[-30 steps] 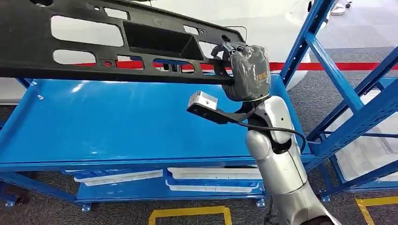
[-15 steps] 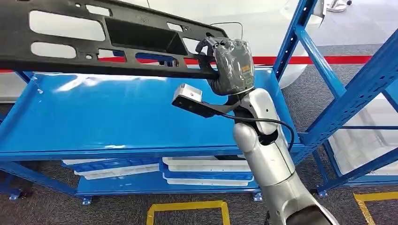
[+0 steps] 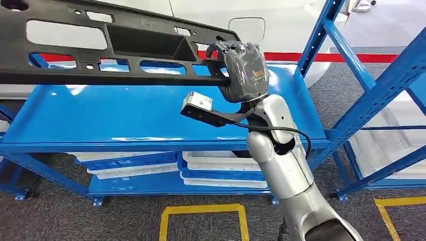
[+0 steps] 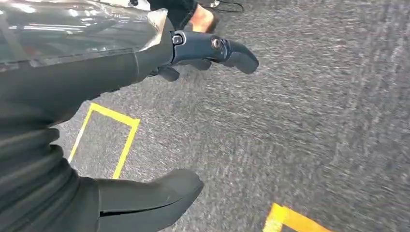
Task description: Take the parts from the cabinet and place them on the table.
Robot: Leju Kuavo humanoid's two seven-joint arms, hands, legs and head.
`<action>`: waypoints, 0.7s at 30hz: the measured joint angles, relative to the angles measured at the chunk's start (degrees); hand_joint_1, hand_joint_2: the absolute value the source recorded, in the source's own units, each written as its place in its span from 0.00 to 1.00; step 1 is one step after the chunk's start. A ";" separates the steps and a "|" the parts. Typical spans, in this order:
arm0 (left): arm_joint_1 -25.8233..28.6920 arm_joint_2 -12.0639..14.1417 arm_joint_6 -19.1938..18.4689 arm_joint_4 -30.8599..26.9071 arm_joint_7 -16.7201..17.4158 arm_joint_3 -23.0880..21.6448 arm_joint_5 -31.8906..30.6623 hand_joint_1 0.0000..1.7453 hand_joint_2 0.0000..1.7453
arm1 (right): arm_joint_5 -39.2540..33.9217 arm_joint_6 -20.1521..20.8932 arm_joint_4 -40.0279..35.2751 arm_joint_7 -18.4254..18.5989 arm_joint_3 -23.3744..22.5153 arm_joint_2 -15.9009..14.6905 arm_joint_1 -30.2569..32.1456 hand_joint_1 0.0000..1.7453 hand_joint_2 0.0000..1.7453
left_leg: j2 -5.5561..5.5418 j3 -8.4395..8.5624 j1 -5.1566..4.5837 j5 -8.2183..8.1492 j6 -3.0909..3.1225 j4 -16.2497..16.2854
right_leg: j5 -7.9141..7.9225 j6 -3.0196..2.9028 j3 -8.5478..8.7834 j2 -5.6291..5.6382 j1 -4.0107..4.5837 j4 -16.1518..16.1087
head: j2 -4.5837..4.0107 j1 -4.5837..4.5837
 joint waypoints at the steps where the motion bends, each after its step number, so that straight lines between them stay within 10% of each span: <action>1: 0.10 0.02 -0.02 0.00 0.17 0.02 0.00 0.00 1.00 | 0.00 -0.02 -0.07 0.00 0.04 0.06 0.07 1.00 1.00 | 0.06 -0.11 0.18 0.61 -0.36 -0.21 | 0.01 -0.17 -0.19 0.10 0.07 -0.36 | 0.00 -0.07; 4: 0.51 0.15 -0.02 0.00 0.52 0.09 0.00 0.00 1.00 | 0.04 -0.02 -0.13 0.22 0.13 0.06 0.36 1.00 1.00 | -0.05 -0.46 0.19 1.79 -1.35 -0.50 | 1.27 -1.35 -1.44 0.08 -0.19 -0.66 | 0.00 0.00; 8: 0.63 0.42 -0.02 0.00 0.59 0.50 0.02 0.00 1.00 | 0.15 -0.02 -0.24 0.26 0.22 0.35 0.47 1.00 1.00 | -0.07 -4.25 1.35 -9.58 -3.03 11.05 | 3.66 -2.77 -3.45 -0.24 -0.67 -0.76 | 0.00 -0.13; 10: 0.63 0.46 -0.04 0.00 0.57 0.52 0.02 0.00 1.00 | 0.22 -0.02 -0.24 0.37 0.24 0.37 0.77 1.00 1.00 | -0.05 -5.17 1.86 -10.76 -3.71 17.40 | 4.79 -2.57 -4.78 -0.32 -0.68 -0.70 | 0.00 -0.20; 13: 0.60 0.50 -0.13 -0.02 0.52 0.52 -0.18 0.00 1.00 | 1.25 -0.02 -0.24 1.03 0.33 0.35 1.15 1.00 1.00 | -0.02 0.92 2.89 -5.07 -4.38 11.42 | 5.97 -1.58 -6.64 -0.31 -1.10 -0.26 | 0.00 -0.20; 15: 0.41 0.41 -0.20 -0.02 0.28 0.52 -0.28 0.00 1.00 | 1.86 -0.18 -0.70 1.44 0.37 0.35 1.26 1.00 1.00 | -0.21 7.65 3.19 -6.02 -4.71 2.57 | 6.32 -0.97 -7.53 -0.30 -0.93 0.44 | 0.00 -0.26; 19: 0.40 0.50 -0.24 -0.02 0.11 0.55 -0.50 0.00 1.00 | 1.40 -1.20 -2.57 1.71 0.39 -0.26 3.55 1.00 1.00 | -0.61 7.31 2.02 -6.47 -2.94 -0.14 | 8.27 1.43 -9.02 -0.43 -0.96 0.61 | 0.00 -0.11; 21: 0.46 0.48 -0.11 -0.02 0.11 0.68 -0.50 0.00 1.00 | 0.89 -1.44 -3.47 1.57 0.33 -0.81 5.49 1.00 1.00 | -0.20 6.06 2.06 -5.11 -0.96 -0.60 | 4.99 0.86 -10.59 -0.37 -0.91 2.78 | 0.00 -0.07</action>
